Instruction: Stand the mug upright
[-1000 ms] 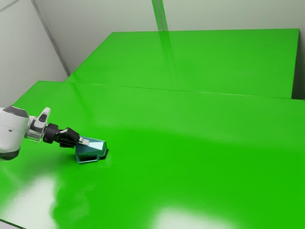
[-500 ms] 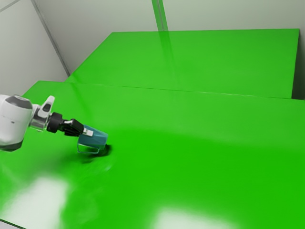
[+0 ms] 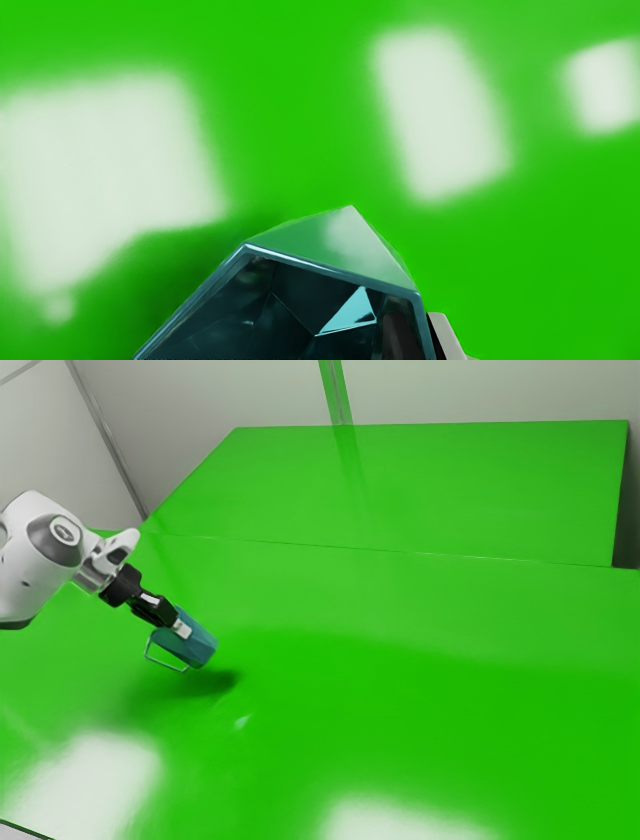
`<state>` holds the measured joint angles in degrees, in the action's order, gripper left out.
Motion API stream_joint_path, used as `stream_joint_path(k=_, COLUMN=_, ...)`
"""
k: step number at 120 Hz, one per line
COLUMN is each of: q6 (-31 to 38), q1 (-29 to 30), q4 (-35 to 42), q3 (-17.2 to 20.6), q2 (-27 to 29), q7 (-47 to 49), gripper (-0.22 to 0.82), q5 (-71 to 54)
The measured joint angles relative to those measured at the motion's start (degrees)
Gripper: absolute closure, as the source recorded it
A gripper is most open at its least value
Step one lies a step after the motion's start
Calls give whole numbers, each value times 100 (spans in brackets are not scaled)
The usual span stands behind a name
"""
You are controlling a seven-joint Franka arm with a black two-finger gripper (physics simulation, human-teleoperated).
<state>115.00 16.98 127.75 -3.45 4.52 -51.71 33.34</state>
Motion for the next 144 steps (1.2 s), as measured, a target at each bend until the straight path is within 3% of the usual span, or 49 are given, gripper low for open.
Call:
stream_joint_path(k=50, q6=283, q1=-841, q4=-53, q3=68, q2=365, q7=1685, gripper=78, q5=-2105)
stream_joint_path(k=76, q6=411, q1=-1042, q4=249, q3=187, q2=677, q7=2484, gripper=79, q5=-2479)
stream_joint_path(k=144, q6=948, q1=-1226, q4=733, q3=677, q2=668, q7=4400, gripper=78, q5=-3109)
